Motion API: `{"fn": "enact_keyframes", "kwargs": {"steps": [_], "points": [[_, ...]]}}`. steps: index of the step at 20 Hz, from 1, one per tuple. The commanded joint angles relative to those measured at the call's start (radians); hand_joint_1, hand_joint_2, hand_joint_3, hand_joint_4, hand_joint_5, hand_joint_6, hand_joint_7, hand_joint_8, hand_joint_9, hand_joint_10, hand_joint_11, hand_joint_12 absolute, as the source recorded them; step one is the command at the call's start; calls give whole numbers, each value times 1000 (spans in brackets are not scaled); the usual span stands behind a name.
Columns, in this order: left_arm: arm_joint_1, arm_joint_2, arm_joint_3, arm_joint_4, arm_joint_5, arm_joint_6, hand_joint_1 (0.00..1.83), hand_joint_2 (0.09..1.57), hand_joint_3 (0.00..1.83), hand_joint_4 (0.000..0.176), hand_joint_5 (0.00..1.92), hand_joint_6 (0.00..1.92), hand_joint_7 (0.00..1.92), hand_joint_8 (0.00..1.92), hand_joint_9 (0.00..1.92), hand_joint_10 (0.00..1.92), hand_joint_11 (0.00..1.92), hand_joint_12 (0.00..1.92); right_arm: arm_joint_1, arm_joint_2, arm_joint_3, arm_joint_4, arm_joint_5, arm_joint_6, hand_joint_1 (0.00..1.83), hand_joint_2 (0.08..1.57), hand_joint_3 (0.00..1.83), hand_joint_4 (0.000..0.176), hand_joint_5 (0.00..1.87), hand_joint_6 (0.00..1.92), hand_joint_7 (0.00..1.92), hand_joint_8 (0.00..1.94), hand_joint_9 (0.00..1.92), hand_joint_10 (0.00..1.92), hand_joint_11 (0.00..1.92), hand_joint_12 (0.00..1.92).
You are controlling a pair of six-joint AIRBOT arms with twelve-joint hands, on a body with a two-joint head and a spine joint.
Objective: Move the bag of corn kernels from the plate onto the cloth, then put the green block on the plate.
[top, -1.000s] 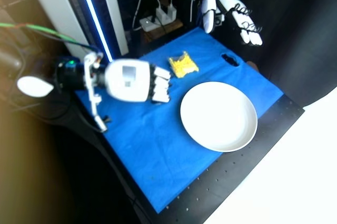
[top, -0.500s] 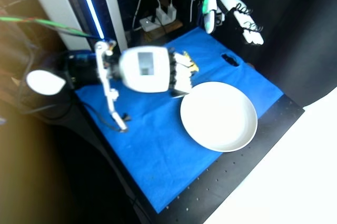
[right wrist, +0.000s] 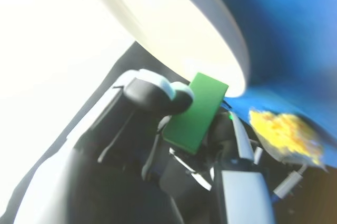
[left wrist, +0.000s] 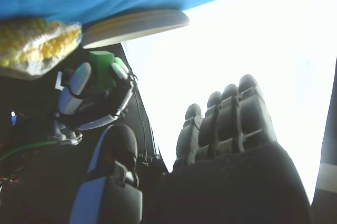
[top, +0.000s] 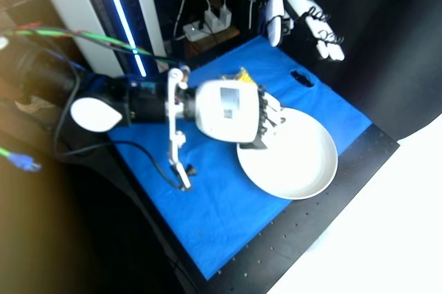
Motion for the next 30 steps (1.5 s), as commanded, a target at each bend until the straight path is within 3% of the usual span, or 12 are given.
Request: {"fn": "enact_keyframes", "kwargs": {"steps": [1, 2, 6, 9, 11, 12, 13, 16, 24, 28, 29, 30], "points": [[-5, -4, 6, 24, -112, -7, 178, 1242, 0, 174, 0, 0, 0, 0, 0, 0, 15, 9, 21, -4, 6, 30, 94, 3, 1193, 1265, 1, 0, 632, 1320, 806, 1508, 830, 1478, 751, 1829], [-6, -5, 9, 28, -104, -7, 159, 1235, 0, 176, 0, 0, 0, 0, 0, 0, 2, 1, 22, -7, 14, 37, 90, 3, 1177, 1290, 6, 0, 627, 1444, 703, 1556, 1009, 1814, 1073, 1903], [-9, -5, 15, 32, -103, -7, 133, 1205, 0, 176, 0, 0, 0, 0, 0, 0, 0, 0, 31, -33, 44, 49, 68, 3, 1072, 1300, 2, 0, 646, 1470, 1048, 1853, 1289, 1919, 1401, 1921], [-9, -7, 17, 32, -99, -7, 139, 1233, 0, 176, 0, 0, 0, 0, 0, 0, 0, 0, 53, -62, 77, 49, 23, 3, 1167, 1308, 0, 0, 609, 1502, 668, 1571, 1001, 1838, 1128, 1921], [-11, -11, 22, 33, -96, -7, 121, 1239, 0, 176, 0, 0, 0, 0, 0, 0, 0, 0, 76, -95, 114, 47, -26, 3, 1297, 1278, 0, 0, 626, 1470, 693, 1408, 656, 1641, 428, 1751], [-13, -14, 25, 34, -94, -8, 103, 1234, 0, 176, 0, 0, 0, 0, 0, 0, 0, 0, 81, -107, 127, 47, -41, 3, 1163, 1287, 0, 0, 656, 1529, 689, 1395, 610, 1265, 400, 1673], [-13, -16, 28, 34, -91, -9, 103, 1234, 0, 176, 0, 0, 0, 0, 0, 0, 0, 0, 84, -124, 146, 47, -60, 3, 1163, 1287, 0, 0, 656, 1529, 689, 1395, 610, 1265, 400, 1673], [-14, -18, 32, 34, -90, -12, 108, 1269, 12, 174, 0, 0, 0, 0, 0, 0, 0, 0, 95, -170, 201, 47, -138, 3, 1172, 1299, 1, 0, 622, 1474, 679, 1550, 985, 1795, 1065, 1917], [-18, -24, 34, 36, -92, -16, 98, 1256, 1, 176, 0, 0, 0, 0, 0, 0, 0, 0, 95, -195, 238, 48, -203, 3, 1115, 1314, 0, 0, 553, 1566, 711, 1477, 695, 1104, 581, 1643], [-18, -26, 36, 36, -93, -17, 112, 1263, 1, 176, 0, 0, 0, 0, 0, 0, 0, 0, 95, -195, 231, 47, -203, 3, 1110, 1356, 0, 0, 417, 1676, 700, 1550, 618, 1251, 530, 1784], [-18, -27, 37, 36, -93, -17, 109, 1267, 3, 176, 0, 0, 0, 0, 0, 0, 0, 0, 95, -195, 231, 47, -203, 3, 1234, 1320, 0, 0, 291, 1156, 626, 1571, 574, 1268, 494, 1796], [-18, -28, 37, 35, -93, -17, 96, 1272, 5, 176, 0, 0, 0, 0, 0, 0, 0, 0, 95, -195, 229, 47, -203, 3, 1126, 1284, 0, 0, 219, 880, 431, 1141, 517, 1291, 449, 1803]]}}
